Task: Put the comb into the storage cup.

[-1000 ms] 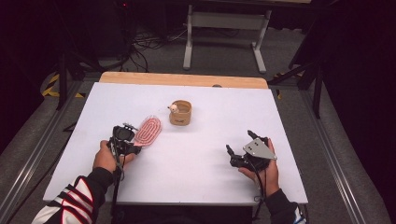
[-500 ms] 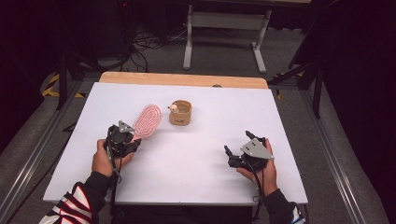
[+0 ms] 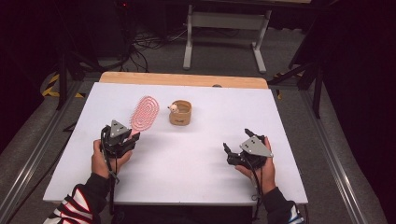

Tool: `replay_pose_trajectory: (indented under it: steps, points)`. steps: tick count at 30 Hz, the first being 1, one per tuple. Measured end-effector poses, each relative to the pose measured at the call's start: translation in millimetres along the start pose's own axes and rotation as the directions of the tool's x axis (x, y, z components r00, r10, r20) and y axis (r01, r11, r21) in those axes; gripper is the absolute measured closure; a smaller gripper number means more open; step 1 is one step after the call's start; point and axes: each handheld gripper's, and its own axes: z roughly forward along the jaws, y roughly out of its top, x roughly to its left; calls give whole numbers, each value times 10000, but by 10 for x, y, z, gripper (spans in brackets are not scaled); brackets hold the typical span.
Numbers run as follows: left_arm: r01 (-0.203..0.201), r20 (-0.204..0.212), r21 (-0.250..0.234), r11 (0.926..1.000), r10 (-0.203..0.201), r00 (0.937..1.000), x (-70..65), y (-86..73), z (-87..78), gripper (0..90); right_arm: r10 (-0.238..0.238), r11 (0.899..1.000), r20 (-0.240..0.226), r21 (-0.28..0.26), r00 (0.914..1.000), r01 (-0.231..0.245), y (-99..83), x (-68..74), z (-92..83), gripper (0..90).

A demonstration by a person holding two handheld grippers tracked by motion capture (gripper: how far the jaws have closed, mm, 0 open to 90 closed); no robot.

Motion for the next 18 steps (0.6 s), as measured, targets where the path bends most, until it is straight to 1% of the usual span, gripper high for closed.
replay_pose_trajectory:
  steps: [1,2,3,5,8,9,10,11,12,14,16,18]
  points:
    - [-68,-80,-130,9999,67,9999,-6,6,-8,697,28,10000,-28,-15,10000,-28,11,2,6,103]
    - [-111,-55,-255,9996,109,9999,-8,6,-14,697,45,10000,-43,-68,10000,-45,32,6,17,102]
    - [-71,-58,-420,9991,68,10000,-14,5,-19,697,84,9999,-55,-132,9999,-85,52,10,23,101]
    - [-95,-55,-605,9981,91,9999,-34,9,-28,697,194,9994,-100,-274,9998,-197,96,15,33,99]
    - [-160,-2,-965,9952,160,9999,-71,18,-40,697,361,9977,-153,-577,9992,-369,174,8,36,96]
    - [-184,31,-1083,9939,188,9998,-80,21,-44,697,383,9971,-162,-645,9991,-393,208,2,33,93]
    - [-203,93,-1207,9925,216,9997,-91,24,-47,697,448,9964,-274,-702,9986,-466,244,-7,28,88]
    - [-224,85,-1289,9914,237,9997,-104,28,-50,697,681,9935,-310,-891,9972,-706,318,-22,18,87]
    - [-280,69,-1377,9901,293,9995,-115,32,-52,697,681,9935,-310,-891,9972,-706,318,-22,18,87]
    - [-289,141,-1560,9873,314,9994,-137,37,-57,697,802,9913,-514,-1006,9954,-851,384,-34,15,83]
    - [-367,145,-1741,9840,398,9991,-159,45,-58,697,893,9887,-517,-1165,9947,-948,473,-42,13,84]
    - [-290,106,-1878,9818,316,9994,-185,50,-59,697,1020,9861,-583,-1255,9931,-1086,547,-52,18,84]
